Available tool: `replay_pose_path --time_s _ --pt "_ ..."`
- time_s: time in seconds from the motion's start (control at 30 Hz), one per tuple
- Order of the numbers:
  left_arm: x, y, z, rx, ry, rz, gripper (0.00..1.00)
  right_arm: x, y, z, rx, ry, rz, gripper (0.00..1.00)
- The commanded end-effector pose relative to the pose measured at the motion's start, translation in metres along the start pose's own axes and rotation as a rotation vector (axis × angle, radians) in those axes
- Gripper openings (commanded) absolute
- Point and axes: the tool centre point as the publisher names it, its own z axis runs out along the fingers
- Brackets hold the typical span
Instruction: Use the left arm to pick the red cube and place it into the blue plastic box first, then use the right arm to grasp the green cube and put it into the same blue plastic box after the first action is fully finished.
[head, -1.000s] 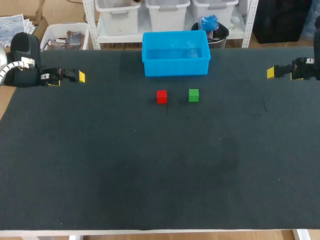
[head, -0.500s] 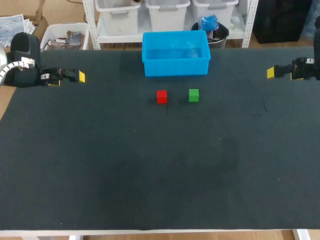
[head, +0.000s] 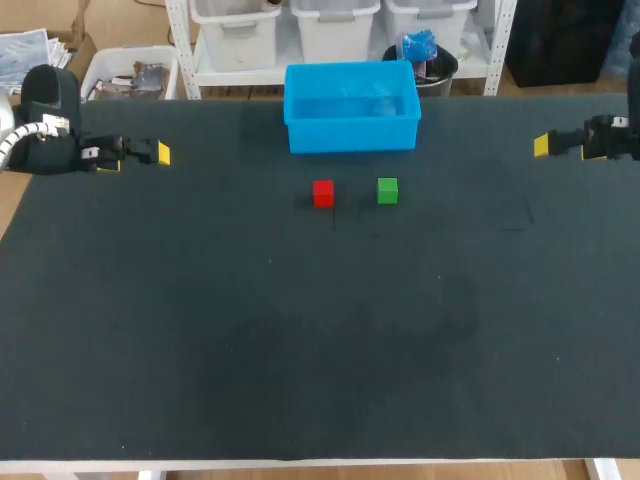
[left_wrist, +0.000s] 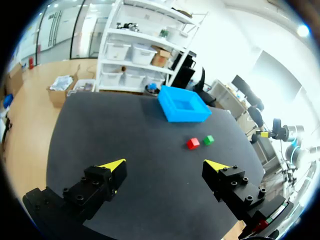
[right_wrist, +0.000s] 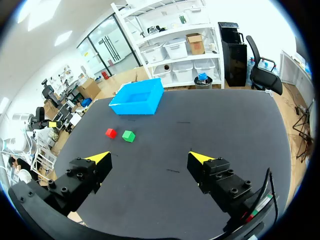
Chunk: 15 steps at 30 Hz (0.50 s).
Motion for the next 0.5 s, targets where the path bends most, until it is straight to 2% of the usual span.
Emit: replay_pose_path --time_s 0.03,0.17,0.3,0.4,0.5 --pt "-0.013 -0.018 0.021 -0.064 0.075 0.051 1.00 0.000 0.000 0.001 0.002 0.001 0.000 1.00" --pt "-0.023 -0.039 0.043 -0.139 0.151 0.112 1.00 0.000 0.000 0.001 0.002 0.001 0.000 1.00" --pt "-0.029 -0.052 0.059 -0.193 0.199 0.115 1.00 0.000 0.000 0.001 0.002 0.001 0.000 1.00" --pt "-0.032 -0.061 0.065 -0.182 0.215 0.117 1.00 0.000 0.000 0.001 0.002 0.001 0.000 1.00" --pt "-0.032 -0.061 0.065 -0.182 0.215 0.117 1.00 0.000 0.000 0.001 0.002 0.001 0.000 1.00"
